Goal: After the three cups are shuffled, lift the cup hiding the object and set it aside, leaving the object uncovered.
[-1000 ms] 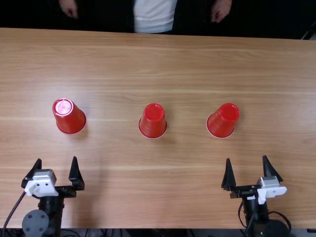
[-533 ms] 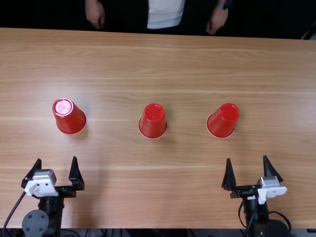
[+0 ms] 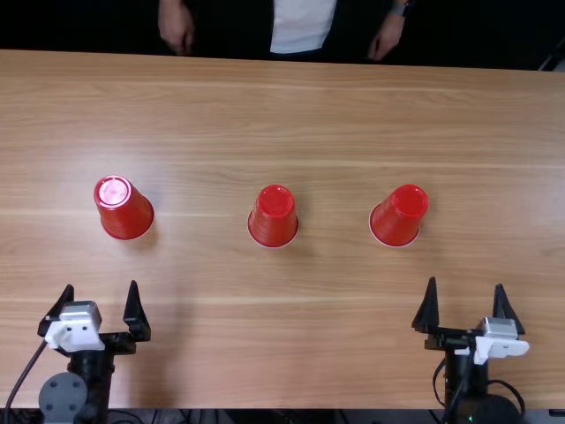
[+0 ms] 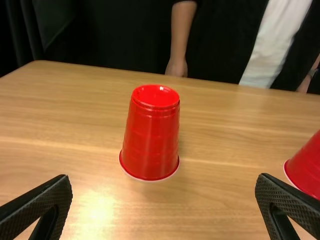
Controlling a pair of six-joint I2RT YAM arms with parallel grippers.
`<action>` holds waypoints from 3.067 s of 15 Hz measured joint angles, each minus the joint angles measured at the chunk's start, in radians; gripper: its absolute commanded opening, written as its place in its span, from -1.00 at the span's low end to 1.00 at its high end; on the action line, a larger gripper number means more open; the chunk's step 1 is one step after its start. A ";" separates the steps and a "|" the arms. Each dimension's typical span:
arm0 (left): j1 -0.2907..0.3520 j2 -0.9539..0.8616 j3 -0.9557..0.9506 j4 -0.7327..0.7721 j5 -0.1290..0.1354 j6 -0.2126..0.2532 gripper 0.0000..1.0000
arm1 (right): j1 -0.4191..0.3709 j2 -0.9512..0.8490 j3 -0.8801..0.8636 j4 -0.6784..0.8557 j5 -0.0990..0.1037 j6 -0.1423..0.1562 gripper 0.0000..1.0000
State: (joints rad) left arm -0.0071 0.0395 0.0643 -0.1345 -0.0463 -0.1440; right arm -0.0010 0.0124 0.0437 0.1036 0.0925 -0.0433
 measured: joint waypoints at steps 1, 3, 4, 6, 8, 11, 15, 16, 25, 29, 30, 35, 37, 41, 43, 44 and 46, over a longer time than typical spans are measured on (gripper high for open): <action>0.001 0.059 0.055 -0.008 -0.004 0.007 1.00 | 0.000 0.000 0.035 -0.003 0.012 0.000 1.00; 0.016 0.096 0.179 -0.033 -0.019 0.010 1.00 | 0.000 0.000 0.108 -0.025 0.026 -0.001 1.00; 0.021 0.115 0.251 -0.075 -0.026 0.011 1.00 | 0.000 0.003 0.155 -0.066 0.031 -0.002 1.00; 0.021 0.246 0.425 -0.218 -0.027 0.029 1.00 | 0.000 0.064 0.270 -0.146 0.032 -0.003 1.00; 0.021 0.376 0.595 -0.325 -0.029 0.070 1.00 | 0.000 0.157 0.405 -0.223 0.032 -0.004 1.00; 0.021 0.539 0.827 -0.509 -0.029 0.097 1.00 | 0.000 0.366 0.640 -0.500 0.031 -0.032 1.00; 0.021 0.761 1.062 -0.813 -0.029 0.114 1.00 | 0.000 0.605 0.911 -0.821 0.031 -0.050 1.00; 0.021 0.811 1.114 -0.876 -0.029 0.115 1.00 | 0.000 0.676 0.978 -0.928 0.031 -0.052 1.00; 0.021 1.098 1.304 -1.120 -0.029 0.117 1.00 | 0.010 1.017 1.167 -1.165 -0.103 -0.053 1.00; 0.021 1.162 1.304 -1.114 -0.029 0.117 1.00 | 0.010 1.031 1.173 -1.147 -0.129 -0.053 1.00; 0.021 1.180 1.304 -1.106 -0.029 0.116 1.00 | 0.010 1.043 1.177 -1.135 -0.130 -0.053 1.00; 0.021 1.353 1.381 -1.010 -0.029 0.114 1.00 | 0.010 1.135 1.212 -1.088 -0.135 -0.052 1.00; 0.021 1.442 1.444 -0.976 -0.029 0.109 1.00 | 0.010 1.143 1.227 -1.085 -0.137 -0.052 1.00; 0.021 1.623 1.500 -0.904 -0.029 0.050 1.00 | 0.010 1.143 1.228 -1.084 -0.137 -0.052 1.00; 0.021 1.696 1.534 -0.897 -0.030 0.034 1.00 | 0.010 1.143 1.228 -1.085 -0.137 -0.052 1.00; 0.021 1.732 1.553 -0.896 -0.030 0.032 1.00 | 0.010 1.143 1.228 -1.085 -0.137 -0.052 1.00; 0.021 1.790 1.585 -0.895 -0.029 0.030 1.00 | 0.010 1.143 1.228 -1.085 -0.137 -0.052 1.00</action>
State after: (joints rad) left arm 0.0139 1.8297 1.6489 -1.0294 -0.0757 -0.1139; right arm 0.0090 1.1557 1.2713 -0.9810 -0.0444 -0.0956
